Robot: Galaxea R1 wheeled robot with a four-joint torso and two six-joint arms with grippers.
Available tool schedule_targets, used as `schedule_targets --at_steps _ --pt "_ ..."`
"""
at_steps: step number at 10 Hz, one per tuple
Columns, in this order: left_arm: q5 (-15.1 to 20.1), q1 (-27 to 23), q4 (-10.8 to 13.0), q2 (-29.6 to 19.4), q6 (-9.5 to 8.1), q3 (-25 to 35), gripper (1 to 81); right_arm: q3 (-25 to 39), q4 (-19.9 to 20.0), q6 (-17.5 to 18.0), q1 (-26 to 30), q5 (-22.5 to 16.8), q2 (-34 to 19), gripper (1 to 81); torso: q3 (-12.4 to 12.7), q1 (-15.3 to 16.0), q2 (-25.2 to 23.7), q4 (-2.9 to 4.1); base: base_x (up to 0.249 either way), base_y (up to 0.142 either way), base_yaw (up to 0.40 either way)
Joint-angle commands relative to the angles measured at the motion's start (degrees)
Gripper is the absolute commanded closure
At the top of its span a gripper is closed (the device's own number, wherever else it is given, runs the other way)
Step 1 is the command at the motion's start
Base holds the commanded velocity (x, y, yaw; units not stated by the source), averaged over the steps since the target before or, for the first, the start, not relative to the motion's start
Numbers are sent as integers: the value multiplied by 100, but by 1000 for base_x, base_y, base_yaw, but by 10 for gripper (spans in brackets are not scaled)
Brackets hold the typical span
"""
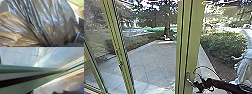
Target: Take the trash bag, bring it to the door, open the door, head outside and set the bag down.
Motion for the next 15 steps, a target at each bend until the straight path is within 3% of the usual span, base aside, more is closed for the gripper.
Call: schedule_targets --at_steps 1,2,3,6,10,15 --pt "513 -115 -52 31 13 46 811 31 -202 94 519 -172 140 10 -440 0 0 0 0 0 0" --pt "513 -88 -52 31 13 46 811 40 -193 93 571 -119 113 10 -615 -4 -2 0 0 0 0" --pt "522 -54 -43 31 22 46 811 67 -193 94 607 -94 70 10 -315 -9 -6 -2 0 0 0" --pt "530 -1 -43 49 40 46 811 84 -193 84 773 30 -133 10 -588 -15 -11 -9 0 0 0" --pt "530 122 -43 57 57 37 811 242 -202 76 1081 162 -467 10 -590 -6 -9 -9 0 0 0" --pt "828 158 1 57 92 46 811 234 -202 58 1134 443 -502 10 -597 -9 -9 -9 0 0 0"
